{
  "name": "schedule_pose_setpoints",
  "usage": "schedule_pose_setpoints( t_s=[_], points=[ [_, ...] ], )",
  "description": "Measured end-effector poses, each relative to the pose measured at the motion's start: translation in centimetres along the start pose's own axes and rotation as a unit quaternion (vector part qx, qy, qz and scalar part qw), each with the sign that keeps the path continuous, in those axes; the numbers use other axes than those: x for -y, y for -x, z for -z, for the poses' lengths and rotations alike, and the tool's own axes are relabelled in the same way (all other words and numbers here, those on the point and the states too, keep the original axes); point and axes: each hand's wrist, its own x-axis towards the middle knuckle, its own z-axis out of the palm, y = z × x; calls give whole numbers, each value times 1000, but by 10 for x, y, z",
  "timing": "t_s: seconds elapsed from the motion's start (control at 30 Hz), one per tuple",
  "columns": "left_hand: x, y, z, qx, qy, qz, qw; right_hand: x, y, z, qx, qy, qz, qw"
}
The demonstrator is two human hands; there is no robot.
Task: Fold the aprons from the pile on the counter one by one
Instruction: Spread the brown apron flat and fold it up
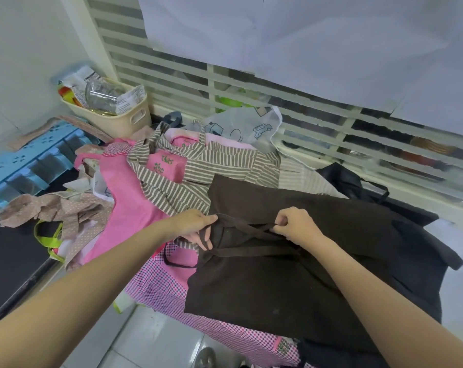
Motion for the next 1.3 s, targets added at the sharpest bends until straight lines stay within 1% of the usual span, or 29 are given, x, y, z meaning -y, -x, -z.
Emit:
schedule_pose_setpoints(
  t_s=[0.07, 0.13, 0.17, 0.23, 0.27, 0.33, 0.4, 0.43, 0.53, 0.6, 0.67, 0.7, 0.77, 0.8, 0.83, 0.87, 0.9, 0.93, 0.97, 1.0, 1.03, 1.07, 1.1, 1.13, 1.17, 1.2, 1.23, 1.27, 1.3],
  points=[
    [-8, 0, -1, -10, 26, -10, 1000, -4, 1, 4, 31, -56, 5, 998],
    [-17, 0, 2, -21, 127, -23, 991, -6, 4, 6, 55, -99, 16, 993],
    [-21, 0, 5, -19, 191, -29, 981, -7, 5, 7, 66, -97, 23, 993],
    [-29, 2, 13, -15, 301, -43, 953, -9, 8, 8, 79, -49, 31, 995],
    [-33, 4, 18, -12, 327, -54, 943, -11, 8, 7, 78, -2, 37, 996],
    [-40, 10, 22, -1, 343, -77, 936, -14, 9, 4, 74, 119, 49, 989],
    [-45, 15, 25, 14, 367, -92, 926, -15, 12, -1, 34, 214, 43, 975],
    [-47, 17, 26, 26, 385, -100, 917, -14, 13, -2, 6, 241, 29, 970],
    [-51, 23, 37, 39, 427, -146, 891, -10, 14, 5, -74, 259, 9, 963],
    [-54, 32, 54, 5, 473, -178, 863, -10, 13, 19, -110, 246, 16, 963],
    [-55, 41, 81, -65, 528, -205, 822, -19, 11, 39, -170, 208, 1, 963],
    [-54, 46, 99, -111, 557, -214, 795, -24, 11, 51, -199, 189, -15, 961],
    [-46, 54, 141, -212, 613, -218, 729, -35, 11, 71, -241, 158, -60, 956],
    [-37, 56, 164, -259, 621, -213, 709, -39, 11, 80, -251, 145, -83, 953],
    [-25, 59, 188, -313, 596, -198, 712, -40, 11, 86, -249, 139, -99, 953],
    [-10, 59, 210, -386, 526, -167, 739, -38, 9, 88, -239, 139, -106, 955],
    [4, 60, 228, -455, 417, -123, 777, -34, 8, 87, -222, 141, -105, 959],
    [14, 57, 239, -483, 298, -79, 820, -28, 6, 84, -205, 143, -100, 963],
    [19, 56, 237, -470, 174, -42, 864, -20, 4, 78, -193, 142, -91, 967],
    [20, 55, 224, -431, 33, 3, 902, -12, 2, 71, -185, 139, -81, 969],
    [21, 52, 207, -391, -126, 55, 910, -4, -1, 64, -175, 141, -72, 972],
    [18, 48, 183, -383, -292, 103, 870, 2, -4, 57, -157, 157, -65, 973],
    [10, 45, 153, -397, -418, 106, 810, 7, -6, 51, -132, 184, -62, 972],
    [1, 40, 122, -392, -489, 47, 778, 10, -6, 48, -107, 211, -61, 970],
    [-4, 32, 97, -349, -521, -27, 779, 12, -6, 46, -92, 229, -60, 967],
    [-8, 20, 76, -278, -521, -85, 802, 11, -6, 46, -87, 238, -58, 966],
    [-11, 11, 59, -208, -497, -116, 834, 9, -5, 47, -93, 238, -54, 965],
    [-12, 2, 51, -156, -466, -122, 863, 7, -3, 50, -110, 239, -49, 964],
    [-13, -4, 47, -123, -435, -123, 883, 5, 1, 54, -130, 242, -47, 960]
  ],
)
